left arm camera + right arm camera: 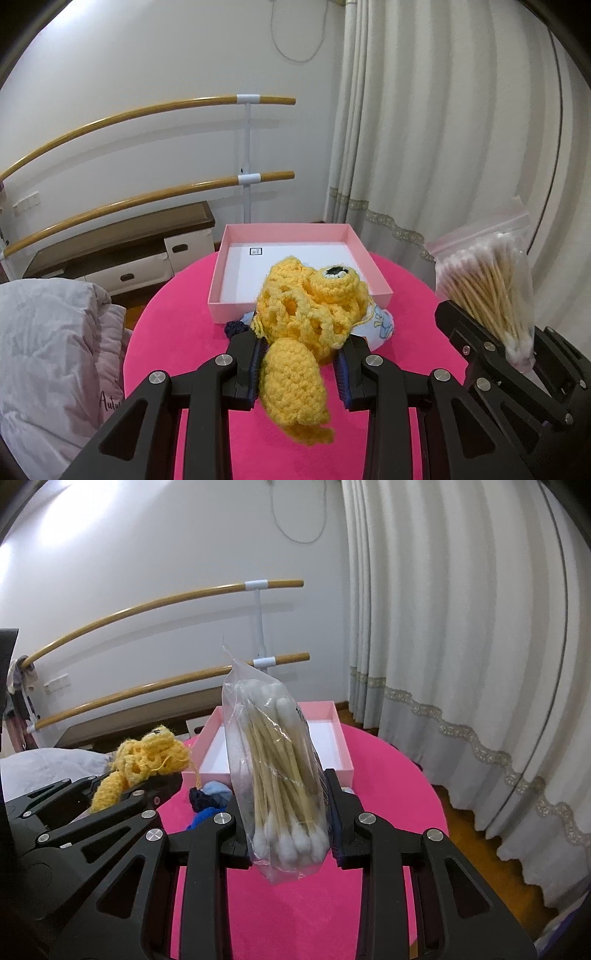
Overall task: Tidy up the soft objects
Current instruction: 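Lift the yellow toy and swab bag and carry both toward the pink box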
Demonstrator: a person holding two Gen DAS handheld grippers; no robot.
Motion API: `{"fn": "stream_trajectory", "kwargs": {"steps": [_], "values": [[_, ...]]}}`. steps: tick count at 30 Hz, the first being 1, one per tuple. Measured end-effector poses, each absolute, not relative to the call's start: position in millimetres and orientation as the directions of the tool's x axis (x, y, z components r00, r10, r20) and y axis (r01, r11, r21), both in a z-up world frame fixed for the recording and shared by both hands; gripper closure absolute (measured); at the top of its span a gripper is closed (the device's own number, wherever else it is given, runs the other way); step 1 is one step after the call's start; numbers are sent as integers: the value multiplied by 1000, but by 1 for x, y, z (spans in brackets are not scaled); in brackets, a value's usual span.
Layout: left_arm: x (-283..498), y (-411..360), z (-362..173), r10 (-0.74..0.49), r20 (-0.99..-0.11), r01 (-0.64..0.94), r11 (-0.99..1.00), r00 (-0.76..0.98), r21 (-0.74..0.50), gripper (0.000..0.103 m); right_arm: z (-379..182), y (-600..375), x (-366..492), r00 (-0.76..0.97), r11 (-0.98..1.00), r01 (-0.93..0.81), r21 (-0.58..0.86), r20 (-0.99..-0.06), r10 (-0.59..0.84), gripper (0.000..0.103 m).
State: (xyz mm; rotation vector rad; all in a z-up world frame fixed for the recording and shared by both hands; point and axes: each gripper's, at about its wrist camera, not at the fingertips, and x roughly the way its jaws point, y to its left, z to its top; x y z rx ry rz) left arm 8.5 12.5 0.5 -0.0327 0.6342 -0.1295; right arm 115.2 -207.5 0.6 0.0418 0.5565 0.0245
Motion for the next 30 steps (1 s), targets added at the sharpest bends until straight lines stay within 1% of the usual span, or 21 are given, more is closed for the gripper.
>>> {"fn": "stream_trajectory", "kwargs": {"steps": [19, 26, 30], "values": [[17, 9, -2, -125, -596, 103, 992, 793, -71, 74, -1, -204, 111, 850, 999, -18, 46, -525, 39, 76], [42, 5, -1, -120, -608, 105, 993, 785, -61, 74, -2, -209, 124, 843, 998, -12, 63, -537, 44, 76], [66, -1, 0, -109, -614, 99, 994, 782, -49, 74, -1, -210, 138, 843, 999, 6, 53, -538, 23, 76]]}}
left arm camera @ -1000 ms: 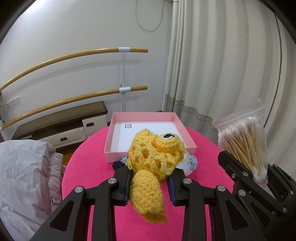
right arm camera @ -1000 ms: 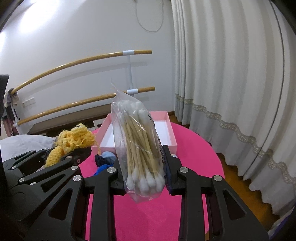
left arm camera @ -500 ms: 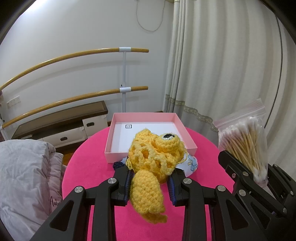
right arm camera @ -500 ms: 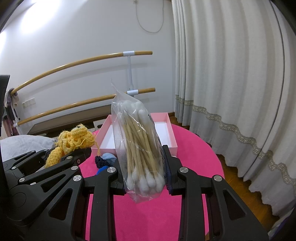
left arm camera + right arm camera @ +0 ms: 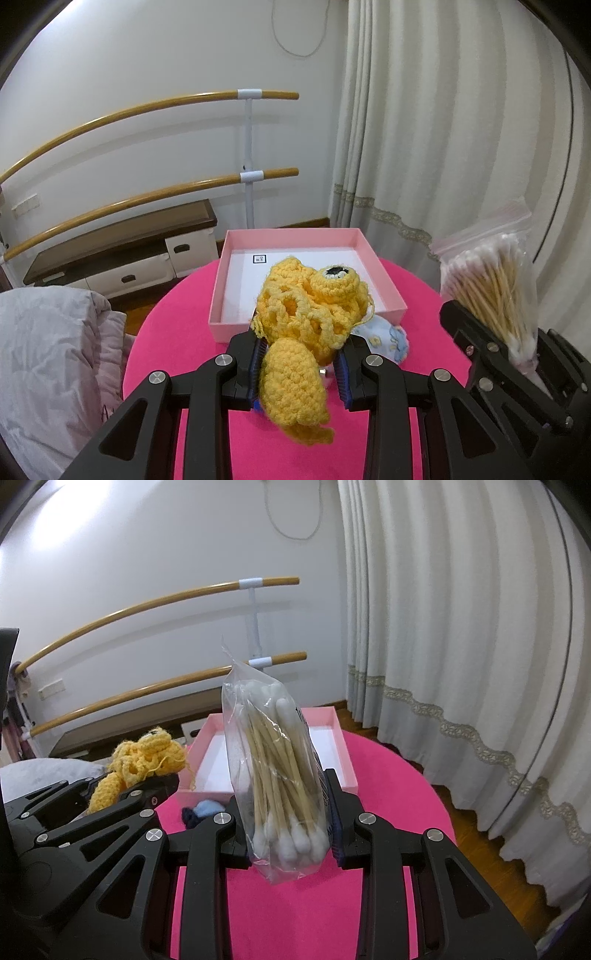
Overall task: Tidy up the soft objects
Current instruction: 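Lift the yellow toy and swab bag and carry both toward the pink box, then lower the yellow toy into the box with the left tool while the right tool places the swab bag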
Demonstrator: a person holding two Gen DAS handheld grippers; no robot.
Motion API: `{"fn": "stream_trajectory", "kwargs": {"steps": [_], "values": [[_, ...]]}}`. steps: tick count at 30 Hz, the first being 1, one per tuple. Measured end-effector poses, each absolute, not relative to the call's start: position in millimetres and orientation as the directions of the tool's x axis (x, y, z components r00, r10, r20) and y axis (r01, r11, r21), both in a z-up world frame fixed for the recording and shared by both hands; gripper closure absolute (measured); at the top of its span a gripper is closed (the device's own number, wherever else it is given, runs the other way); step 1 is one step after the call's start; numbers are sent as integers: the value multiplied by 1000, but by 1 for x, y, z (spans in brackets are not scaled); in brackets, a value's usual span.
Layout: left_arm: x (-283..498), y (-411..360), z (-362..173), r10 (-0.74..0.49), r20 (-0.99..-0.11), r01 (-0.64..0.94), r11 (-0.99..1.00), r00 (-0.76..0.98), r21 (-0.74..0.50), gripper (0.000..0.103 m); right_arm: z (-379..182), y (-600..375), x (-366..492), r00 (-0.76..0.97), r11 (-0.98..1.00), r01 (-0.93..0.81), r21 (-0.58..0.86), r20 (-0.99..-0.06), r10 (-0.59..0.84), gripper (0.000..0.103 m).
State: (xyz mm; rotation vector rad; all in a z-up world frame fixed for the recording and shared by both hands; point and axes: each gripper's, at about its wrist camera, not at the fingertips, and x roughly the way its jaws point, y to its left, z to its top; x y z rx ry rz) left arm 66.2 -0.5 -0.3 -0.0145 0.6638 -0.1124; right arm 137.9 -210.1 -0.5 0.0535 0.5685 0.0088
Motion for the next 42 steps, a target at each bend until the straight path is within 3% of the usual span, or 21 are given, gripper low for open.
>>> {"fn": "stream_trajectory", "kwargs": {"steps": [14, 26, 35, 38, 40, 42], "values": [[188, -4, -11, -107, -693, 80, 994, 713, -72, 74, -17, -208, 228, 782, 998, -9, 69, -621, 50, 75], [309, -11, -61, -90, -820, 55, 996, 566, -72, 74, -70, -204, 298, 654, 997, -3, 79, -753, 62, 75], [370, -18, -95, -108, -854, 62, 994, 509, -89, 70, -98, -203, 324, 617, 997, -1, 73, -785, 58, 72], [382, -15, -102, -90, -863, 57, 996, 497, -71, 64, -98, -204, 325, 622, 998, 9, 54, -782, 37, 60], [389, -10, -106, -68, -870, 25, 998, 489, -64, 52, -98, -209, 327, 624, 999, 35, 30, -781, 1, 48], [396, -3, -108, -66, -869, -3, 997, 490, -78, 31, -97, -215, 330, 624, 997, 70, 15, -780, -32, 27]]}}
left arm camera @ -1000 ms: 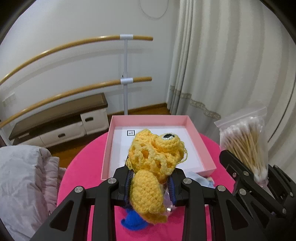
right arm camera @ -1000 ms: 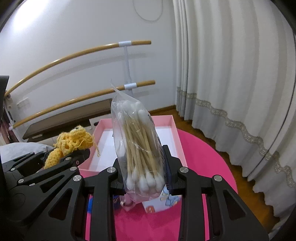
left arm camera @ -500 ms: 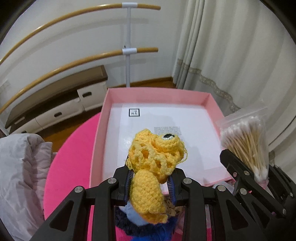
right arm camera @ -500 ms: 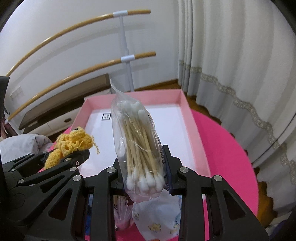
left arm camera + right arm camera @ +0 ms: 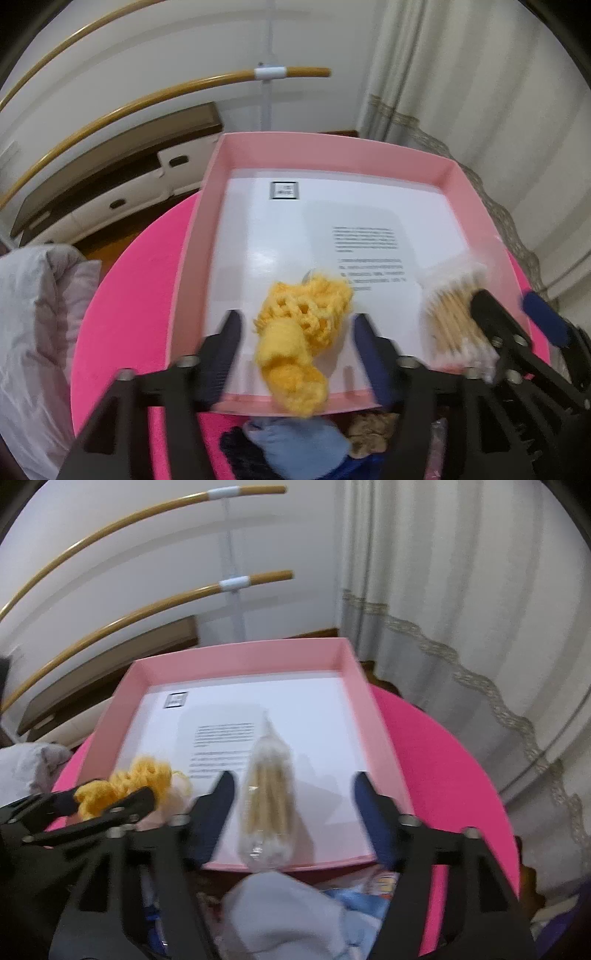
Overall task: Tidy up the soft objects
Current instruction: 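Lower the yellow toy into the box with the left tool while the right tool places the swab bag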
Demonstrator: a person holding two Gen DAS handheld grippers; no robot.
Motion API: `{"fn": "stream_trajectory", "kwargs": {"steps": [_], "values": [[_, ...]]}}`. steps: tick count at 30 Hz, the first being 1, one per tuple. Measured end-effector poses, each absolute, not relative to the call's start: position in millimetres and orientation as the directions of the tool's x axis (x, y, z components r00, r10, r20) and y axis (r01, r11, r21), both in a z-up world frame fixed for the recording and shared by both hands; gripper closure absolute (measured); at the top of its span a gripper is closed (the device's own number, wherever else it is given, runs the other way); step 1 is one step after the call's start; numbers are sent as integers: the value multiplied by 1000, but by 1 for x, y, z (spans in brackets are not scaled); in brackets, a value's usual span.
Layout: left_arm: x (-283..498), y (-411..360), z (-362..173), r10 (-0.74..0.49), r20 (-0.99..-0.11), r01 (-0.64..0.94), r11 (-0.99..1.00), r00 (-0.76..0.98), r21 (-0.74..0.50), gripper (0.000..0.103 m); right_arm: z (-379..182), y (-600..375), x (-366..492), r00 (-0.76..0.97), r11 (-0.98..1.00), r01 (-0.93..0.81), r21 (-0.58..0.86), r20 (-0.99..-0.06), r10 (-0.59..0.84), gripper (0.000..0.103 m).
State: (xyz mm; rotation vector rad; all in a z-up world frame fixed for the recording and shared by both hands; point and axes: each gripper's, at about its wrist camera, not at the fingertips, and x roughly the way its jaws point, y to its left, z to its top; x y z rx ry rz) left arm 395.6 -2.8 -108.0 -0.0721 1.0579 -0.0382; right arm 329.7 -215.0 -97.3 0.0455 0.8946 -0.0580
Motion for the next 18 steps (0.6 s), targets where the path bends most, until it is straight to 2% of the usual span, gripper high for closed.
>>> {"fn": "stream_trajectory", "kwargs": {"steps": [2, 3, 18], "values": [[395, 4, -111, -76, -867, -17, 995, 493, -97, 23, -96, -223, 330, 624, 996, 83, 26, -781, -31, 20], [396, 6, -112, -80, -867, -22, 994, 493, -104, 22, -97, -224, 330, 622, 996, 85, 30, -782, -30, 20], [358, 6, -113, -34, -867, -12, 999, 497, -46, 20, -104, -221, 331, 588, 997, 79, 12, -808, -37, 20]]}}
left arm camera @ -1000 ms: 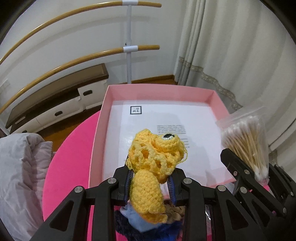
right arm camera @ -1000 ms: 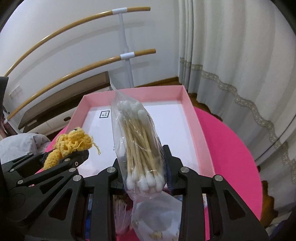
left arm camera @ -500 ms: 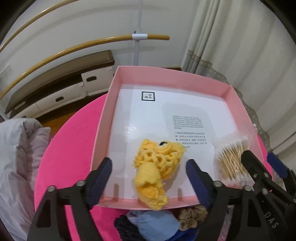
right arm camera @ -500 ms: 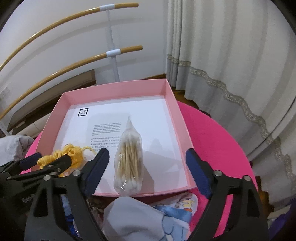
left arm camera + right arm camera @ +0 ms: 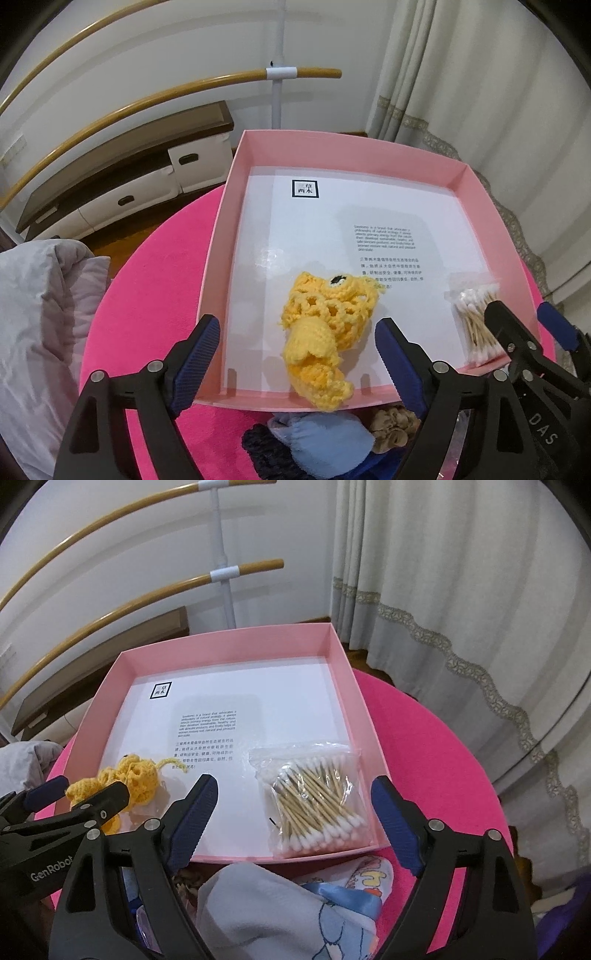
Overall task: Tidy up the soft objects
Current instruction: 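Lower the yellow toy into the box with the left tool while the right tool places the swab bag, then withdraw both open tools from the box back over the table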
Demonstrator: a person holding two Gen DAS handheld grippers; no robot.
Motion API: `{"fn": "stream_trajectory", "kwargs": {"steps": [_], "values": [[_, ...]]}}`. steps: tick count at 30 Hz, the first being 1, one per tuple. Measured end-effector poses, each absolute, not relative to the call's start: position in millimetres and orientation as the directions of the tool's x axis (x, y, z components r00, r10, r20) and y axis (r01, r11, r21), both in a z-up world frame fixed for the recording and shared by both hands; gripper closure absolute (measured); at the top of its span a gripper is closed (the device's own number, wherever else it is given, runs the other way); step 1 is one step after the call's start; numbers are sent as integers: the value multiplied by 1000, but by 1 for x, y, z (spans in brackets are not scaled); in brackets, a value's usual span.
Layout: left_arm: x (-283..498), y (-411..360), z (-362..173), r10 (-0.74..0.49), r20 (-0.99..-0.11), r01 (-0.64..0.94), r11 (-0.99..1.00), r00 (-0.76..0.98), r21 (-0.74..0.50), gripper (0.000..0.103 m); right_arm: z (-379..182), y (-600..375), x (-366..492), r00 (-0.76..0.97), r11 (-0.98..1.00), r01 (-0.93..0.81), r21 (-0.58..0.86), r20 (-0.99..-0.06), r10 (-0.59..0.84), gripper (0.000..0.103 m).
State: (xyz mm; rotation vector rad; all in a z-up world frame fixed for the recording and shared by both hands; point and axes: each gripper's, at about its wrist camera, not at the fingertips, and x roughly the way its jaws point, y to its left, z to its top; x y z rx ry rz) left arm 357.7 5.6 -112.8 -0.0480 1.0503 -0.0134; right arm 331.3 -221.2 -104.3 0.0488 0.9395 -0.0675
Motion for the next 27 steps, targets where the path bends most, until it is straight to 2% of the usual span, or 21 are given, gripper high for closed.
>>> {"fn": "stream_trajectory", "kwargs": {"steps": [9, 27], "values": [[342, 9, -100, -32, -870, -15, 999, 492, -45, 19, -89, -217, 322, 624, 998, 56, 22, -781, -18, 20], [274, -11, -57, 37, -852, -27, 999, 522, 26, 20, -52, -206, 265, 691, 992, 45, -115, -714, -115, 20]]}}
